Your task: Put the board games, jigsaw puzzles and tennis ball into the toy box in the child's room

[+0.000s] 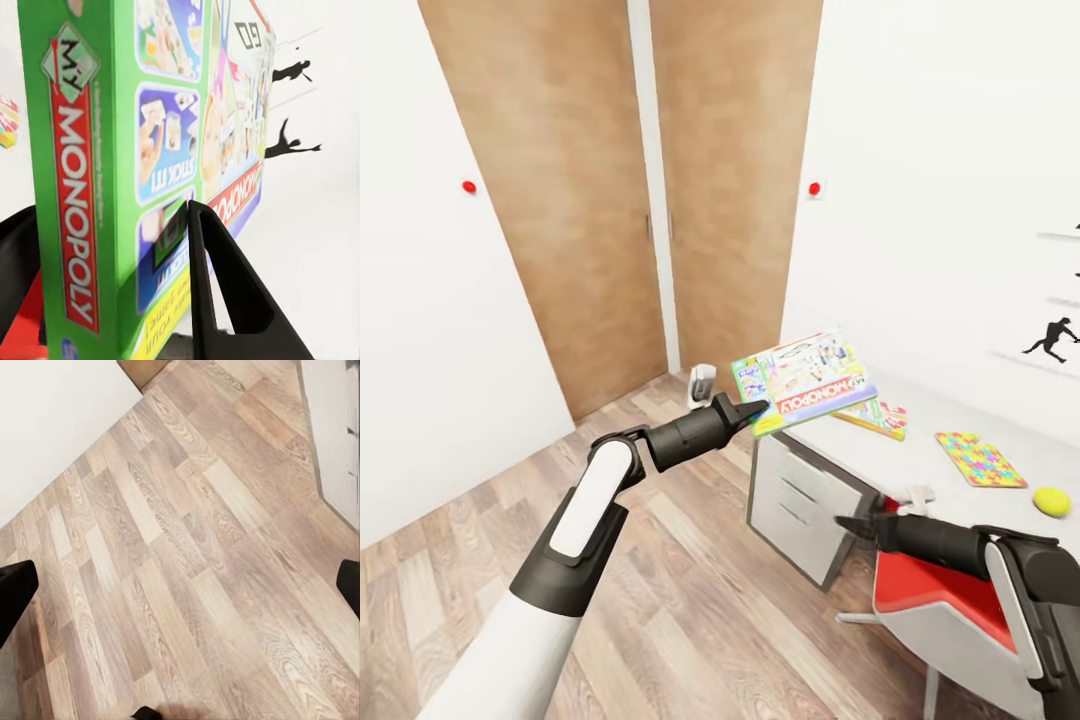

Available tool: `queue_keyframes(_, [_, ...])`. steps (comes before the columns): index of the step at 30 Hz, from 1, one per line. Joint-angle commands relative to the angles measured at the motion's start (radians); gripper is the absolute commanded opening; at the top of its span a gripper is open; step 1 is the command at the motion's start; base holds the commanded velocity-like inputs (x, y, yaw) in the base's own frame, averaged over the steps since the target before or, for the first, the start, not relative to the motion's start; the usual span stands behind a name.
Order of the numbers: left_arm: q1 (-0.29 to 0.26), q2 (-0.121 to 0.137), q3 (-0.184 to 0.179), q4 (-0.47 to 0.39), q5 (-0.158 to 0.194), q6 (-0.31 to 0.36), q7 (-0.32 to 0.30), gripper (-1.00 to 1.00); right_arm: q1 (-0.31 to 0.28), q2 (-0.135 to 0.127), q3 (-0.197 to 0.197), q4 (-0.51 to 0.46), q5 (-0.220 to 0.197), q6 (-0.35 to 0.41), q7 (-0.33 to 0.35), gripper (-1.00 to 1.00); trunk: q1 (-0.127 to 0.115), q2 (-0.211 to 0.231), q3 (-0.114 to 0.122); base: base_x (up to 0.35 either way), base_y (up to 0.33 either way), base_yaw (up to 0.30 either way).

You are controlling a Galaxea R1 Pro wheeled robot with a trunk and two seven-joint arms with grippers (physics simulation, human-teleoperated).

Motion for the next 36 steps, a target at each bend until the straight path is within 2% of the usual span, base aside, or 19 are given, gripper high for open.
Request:
queue_keyframes(1, [-0.001,0.0,0.001,-0.001,0.005,0.004,0.006,-1.0,-0.002,-0.002,-0.002,0.0,-0.005,0.008,0.004,1.0,0.001,-0.002,-0.002,0.0,0.0,-0.238])
queue_keyframes(8, [-0.001,0.001,0.001,-0.005,0.005,0.004,0.005,-1.0,-0.003,-0.009,-0.008,0.0,-0.005,0.008,0.018,1.0,0.001,-0.002,-0.002,0.062,0.084,-0.077])
queue_keyframes(17, [-0.001,0.001,0.001,-0.006,0.005,0.004,0.007,-1.0,-0.003,-0.01,-0.01,0.0,-0.005,0.008,0.021,1.0,0.001,-0.002,-0.002,0.214,0.216,-0.043])
queue_keyframes(31, [-0.001,0.0,-0.001,-0.006,0.005,0.004,0.008,-1.0,-0.003,-0.01,-0.022,0.0,-0.006,0.008,0.022,1.0,0.001,-0.002,-0.001,0.265,0.178,-0.241])
queue_keyframes(34, [-0.001,-0.001,-0.001,-0.007,0.005,0.004,0.009,-1.0,-0.013,-0.041,-0.056,0.0,-0.006,0.008,0.022,1.0,0.001,-0.002,0.0,0.082,0.044,-0.279])
queue_keyframes(35, [-0.001,-0.001,-0.001,-0.007,0.005,0.004,0.009,-1.0,-0.013,-0.041,-0.056,0.0,-0.006,0.008,0.022,1.0,0.001,-0.002,0.001,0.055,0.03,-0.279])
queue_keyframes(36, [-0.001,-0.001,-0.001,-0.008,0.005,0.004,0.011,-1.0,-0.016,-0.056,-0.076,0.0,-0.006,0.008,0.022,1.0,0.001,-0.002,0.001,0.035,0.019,-0.279])
